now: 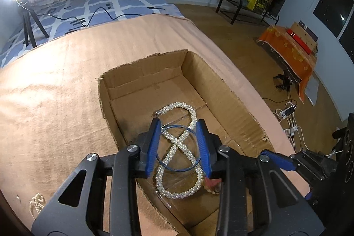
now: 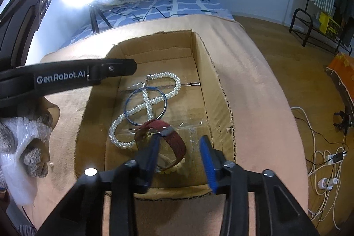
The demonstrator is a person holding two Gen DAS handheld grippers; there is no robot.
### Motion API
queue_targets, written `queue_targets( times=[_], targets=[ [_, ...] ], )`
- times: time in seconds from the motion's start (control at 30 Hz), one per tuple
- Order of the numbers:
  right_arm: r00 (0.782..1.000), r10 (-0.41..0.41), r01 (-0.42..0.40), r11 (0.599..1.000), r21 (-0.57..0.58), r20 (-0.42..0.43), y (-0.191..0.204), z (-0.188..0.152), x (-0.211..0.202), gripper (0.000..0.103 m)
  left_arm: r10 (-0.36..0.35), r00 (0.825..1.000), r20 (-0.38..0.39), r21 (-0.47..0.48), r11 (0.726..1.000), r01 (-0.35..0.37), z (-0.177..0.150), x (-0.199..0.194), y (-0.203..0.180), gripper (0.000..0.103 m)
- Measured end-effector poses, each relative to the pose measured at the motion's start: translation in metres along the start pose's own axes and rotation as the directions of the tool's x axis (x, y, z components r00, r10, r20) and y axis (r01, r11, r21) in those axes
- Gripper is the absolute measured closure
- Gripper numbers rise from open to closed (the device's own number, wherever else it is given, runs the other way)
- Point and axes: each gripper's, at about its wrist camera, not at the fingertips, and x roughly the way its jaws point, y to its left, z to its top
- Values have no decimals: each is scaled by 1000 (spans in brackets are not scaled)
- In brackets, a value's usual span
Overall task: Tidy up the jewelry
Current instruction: 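Open both tools to release the bangle and watch into the box, then move both tools back toward the green pendant and pearl earring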
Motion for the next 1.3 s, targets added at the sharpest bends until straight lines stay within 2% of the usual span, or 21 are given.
queue_targets(
  times=[0.07, 0.17, 0.3, 0.47, 0.73, 0.93, 1.3],
  targets=[
    [1000, -8, 8, 1000, -7, 13, 1, -2, -6, 45, 8, 1000, 7, 7, 1000, -8, 0, -6, -1, 70],
    [1000, -9, 9, 1000, -6, 20, 3, -1, -12, 45, 9, 1000, 17, 12, 1000, -10, 1, -14, -2, 70],
    [1000, -24, 24, 1000, -20, 14, 6, -1, -19, 39, 8, 999, 31, 4, 1000, -9, 1, -28, -1, 70],
    [998, -39, 36, 997, -69, -41, 13, -2, -22, 37, 5, 999, 46, -16, 1000, -4, -2, -47, 6, 70],
    [999, -35, 35, 997, -74, -1, 20, -8, -49, 36, 18, 997, 68, -37, 999, -15, -14, -84, 24, 70],
    [999, -10, 13, 998, -65, 45, 31, -12, -78, 34, 40, 992, 116, -37, 999, -36, -28, -135, 51, 70],
    [989, 83, -72, 993, -93, 120, 65, -16, -115, 26, 149, 972, 184, -74, 988, -137, -76, -227, 138, 70]
  ],
)
